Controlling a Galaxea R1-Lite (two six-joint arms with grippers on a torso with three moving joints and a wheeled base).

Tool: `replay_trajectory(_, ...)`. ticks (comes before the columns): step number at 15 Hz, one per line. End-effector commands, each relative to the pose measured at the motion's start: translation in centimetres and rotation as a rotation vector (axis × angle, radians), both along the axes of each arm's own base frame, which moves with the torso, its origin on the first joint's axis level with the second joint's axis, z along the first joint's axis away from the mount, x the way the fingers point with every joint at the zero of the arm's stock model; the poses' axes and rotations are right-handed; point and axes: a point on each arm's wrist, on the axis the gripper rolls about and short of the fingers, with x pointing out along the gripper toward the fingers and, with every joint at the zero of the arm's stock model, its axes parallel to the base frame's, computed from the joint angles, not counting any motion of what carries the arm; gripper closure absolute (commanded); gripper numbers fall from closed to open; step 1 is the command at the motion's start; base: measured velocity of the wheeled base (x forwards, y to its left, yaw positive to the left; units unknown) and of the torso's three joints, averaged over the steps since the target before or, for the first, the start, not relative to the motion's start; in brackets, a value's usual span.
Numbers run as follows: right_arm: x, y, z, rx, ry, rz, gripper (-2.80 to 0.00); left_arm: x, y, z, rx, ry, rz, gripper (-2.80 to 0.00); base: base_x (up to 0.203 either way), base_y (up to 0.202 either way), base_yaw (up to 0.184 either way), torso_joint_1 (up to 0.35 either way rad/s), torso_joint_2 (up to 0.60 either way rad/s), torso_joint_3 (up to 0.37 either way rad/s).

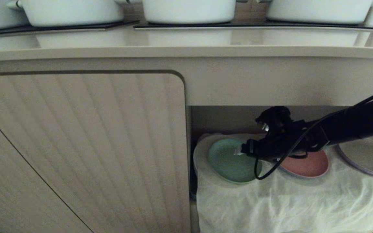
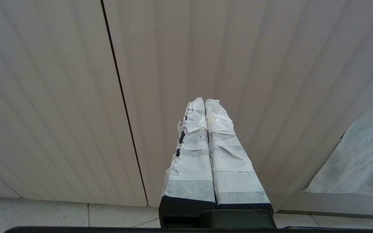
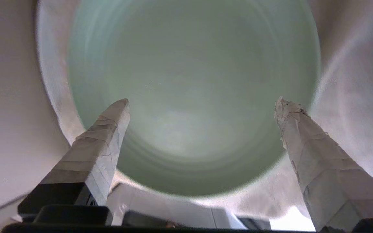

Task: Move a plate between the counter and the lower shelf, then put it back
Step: Pick up the plate in the cupboard

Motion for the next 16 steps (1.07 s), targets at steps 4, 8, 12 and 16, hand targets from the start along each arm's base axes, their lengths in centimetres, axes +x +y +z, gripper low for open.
replay_trajectory(4,-0.8,-0.4,0.7,-0.018,0.034,-0.001,-2.8,0.0,0.0,0.0,-0.001,-0.001,0.0,0.0,0.0,0.0,0.0,0.0,0.0,0.0)
replay_trajectory(8,-1.0,-0.6,0.4,-0.049,0.05,-0.015,-2.8,0.0,0.0,0.0,-0.001,-0.001,0.0,0.0,0.0,0.0,0.0,0.0,0.0,0.0)
replay_trajectory(12,-1.2,-0.9,-0.1,-0.091,0.067,-0.044,-2.8,0.0,0.0,0.0,-0.001,-0.001,0.0,0.0,0.0,0.0,0.0,0.0,0.0,0.0)
replay_trajectory(16,-1.0,-0.8,-0.6,-0.094,0.073,-0.046,-2.8,0.0,0.0,0.0,-0.001,-0.001,0.0,0.0,0.0,0.0,0.0,0.0,0.0,0.0)
